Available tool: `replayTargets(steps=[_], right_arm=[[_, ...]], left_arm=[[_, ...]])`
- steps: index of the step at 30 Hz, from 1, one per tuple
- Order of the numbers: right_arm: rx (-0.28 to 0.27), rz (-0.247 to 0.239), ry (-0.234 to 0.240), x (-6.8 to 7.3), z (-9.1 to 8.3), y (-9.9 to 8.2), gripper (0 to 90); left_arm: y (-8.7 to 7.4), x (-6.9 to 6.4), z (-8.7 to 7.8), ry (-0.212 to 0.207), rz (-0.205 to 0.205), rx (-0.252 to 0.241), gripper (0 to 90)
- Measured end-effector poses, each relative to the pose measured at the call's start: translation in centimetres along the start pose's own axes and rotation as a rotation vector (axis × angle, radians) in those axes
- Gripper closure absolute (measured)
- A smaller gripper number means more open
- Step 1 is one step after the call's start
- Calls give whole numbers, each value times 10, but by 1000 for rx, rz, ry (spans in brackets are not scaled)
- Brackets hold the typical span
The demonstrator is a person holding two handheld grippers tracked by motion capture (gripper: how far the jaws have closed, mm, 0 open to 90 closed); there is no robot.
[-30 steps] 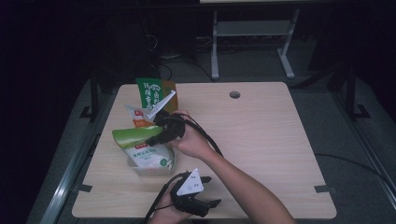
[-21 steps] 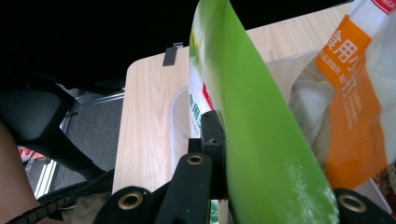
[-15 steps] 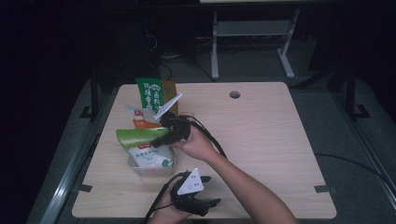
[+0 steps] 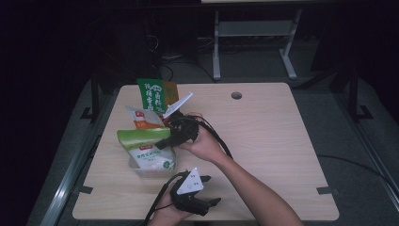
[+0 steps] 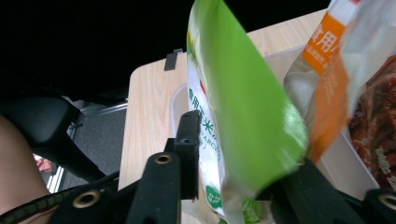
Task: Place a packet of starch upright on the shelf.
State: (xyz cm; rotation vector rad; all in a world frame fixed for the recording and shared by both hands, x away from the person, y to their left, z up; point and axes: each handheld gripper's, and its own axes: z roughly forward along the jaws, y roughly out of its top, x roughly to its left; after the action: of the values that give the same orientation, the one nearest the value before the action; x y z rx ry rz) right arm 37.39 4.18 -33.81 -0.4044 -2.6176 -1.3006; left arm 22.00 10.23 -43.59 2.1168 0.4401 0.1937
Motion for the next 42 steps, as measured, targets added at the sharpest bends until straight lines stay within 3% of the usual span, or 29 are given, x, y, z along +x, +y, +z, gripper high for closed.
replayTargets(steps=[2,3,5,17,33,42], right_arm=[[3,1,-4,0,-4,-2,671],[2,1,-5,-1,-9,-4,647],[0,0,-7,-2,-11,-5,638],[-38,69,-39,-12,-47,-29,519],[-68,156,-72,-24,-81,-57,457],[-66,177,-97,-31,-94,-72,443]], left_arm=[[0,1,0,1,15,1,261],[0,1,0,4,-6,2,261],[0,2,0,5,0,2,261],[-2,5,2,8,-6,24,257],[-2,10,0,22,-22,10,257],[-2,11,0,24,-29,8,256]])
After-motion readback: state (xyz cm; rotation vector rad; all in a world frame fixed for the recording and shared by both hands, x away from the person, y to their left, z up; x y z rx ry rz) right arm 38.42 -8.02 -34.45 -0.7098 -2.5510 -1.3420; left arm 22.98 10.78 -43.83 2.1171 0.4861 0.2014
